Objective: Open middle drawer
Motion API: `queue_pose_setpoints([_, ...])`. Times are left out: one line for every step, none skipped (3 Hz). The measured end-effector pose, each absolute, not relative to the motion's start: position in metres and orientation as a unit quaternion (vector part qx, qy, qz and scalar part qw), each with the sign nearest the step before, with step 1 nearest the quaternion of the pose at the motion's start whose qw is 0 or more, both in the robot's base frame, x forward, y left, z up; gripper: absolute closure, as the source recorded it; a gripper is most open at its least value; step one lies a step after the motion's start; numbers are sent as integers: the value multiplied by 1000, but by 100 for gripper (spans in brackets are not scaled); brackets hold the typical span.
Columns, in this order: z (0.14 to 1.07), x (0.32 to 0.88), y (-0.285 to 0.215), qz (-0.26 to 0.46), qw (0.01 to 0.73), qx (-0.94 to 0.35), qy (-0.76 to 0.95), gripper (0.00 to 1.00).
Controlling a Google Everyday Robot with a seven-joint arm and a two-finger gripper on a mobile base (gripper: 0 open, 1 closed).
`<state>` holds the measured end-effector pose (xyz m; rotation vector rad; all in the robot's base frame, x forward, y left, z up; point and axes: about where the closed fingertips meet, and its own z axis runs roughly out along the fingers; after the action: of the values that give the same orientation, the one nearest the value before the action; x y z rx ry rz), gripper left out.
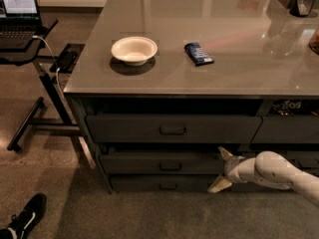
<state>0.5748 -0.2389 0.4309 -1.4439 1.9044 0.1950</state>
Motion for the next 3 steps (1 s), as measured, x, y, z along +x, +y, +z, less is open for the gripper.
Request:
queue_pose_setpoints([417,589,-230,127,383,-569,717,0])
queue_pose_setpoints([411,604,-221,163,402,-574,694,0])
queue_pose_setpoints([413,608,-224,165,404,-575,692,0])
